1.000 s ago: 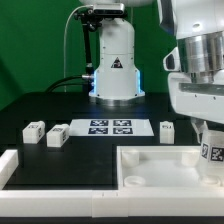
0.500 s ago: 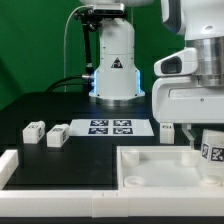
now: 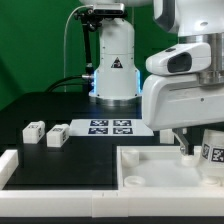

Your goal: Assemble one leg

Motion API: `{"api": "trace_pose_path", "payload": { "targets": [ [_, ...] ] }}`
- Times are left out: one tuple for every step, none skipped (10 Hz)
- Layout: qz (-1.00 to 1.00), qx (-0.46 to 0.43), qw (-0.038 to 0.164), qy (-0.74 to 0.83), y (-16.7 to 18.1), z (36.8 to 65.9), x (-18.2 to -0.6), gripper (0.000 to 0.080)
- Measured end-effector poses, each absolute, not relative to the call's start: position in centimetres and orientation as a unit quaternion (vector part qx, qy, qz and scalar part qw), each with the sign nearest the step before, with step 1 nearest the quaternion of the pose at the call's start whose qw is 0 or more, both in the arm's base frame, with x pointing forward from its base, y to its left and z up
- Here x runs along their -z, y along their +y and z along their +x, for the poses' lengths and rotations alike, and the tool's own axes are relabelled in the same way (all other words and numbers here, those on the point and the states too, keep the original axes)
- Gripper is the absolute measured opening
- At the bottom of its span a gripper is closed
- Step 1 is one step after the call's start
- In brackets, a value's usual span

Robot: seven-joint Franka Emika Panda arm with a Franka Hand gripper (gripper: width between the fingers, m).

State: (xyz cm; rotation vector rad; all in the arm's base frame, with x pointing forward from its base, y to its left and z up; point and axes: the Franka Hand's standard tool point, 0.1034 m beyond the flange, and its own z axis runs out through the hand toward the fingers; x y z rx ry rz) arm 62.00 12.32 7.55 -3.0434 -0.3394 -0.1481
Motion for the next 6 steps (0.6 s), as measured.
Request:
{"api": "trace_pose_path", "payload": {
  "targets": [
    [-0.99, 0.049, 0.037, -0.126, 12.12, 62.05, -7.57, 0.0649],
    [-0.99, 0.049, 0.037, -0.124, 12.13, 62.04, -7.55, 0.0649],
    [-0.99, 0.049, 0.037, -0.124, 12.13, 62.03, -7.55, 0.0521],
    [-0.99, 0.049, 0.037, -0.124, 12.13, 62.02, -7.54, 0.0374],
    [-0.99, 0.049, 0.037, -0.124, 12.12, 62.03, -7.55, 0.0374],
    [-0.991, 0.049, 0.037, -0.123, 12.13, 62.03, -7.54, 0.029]
  ]
}}
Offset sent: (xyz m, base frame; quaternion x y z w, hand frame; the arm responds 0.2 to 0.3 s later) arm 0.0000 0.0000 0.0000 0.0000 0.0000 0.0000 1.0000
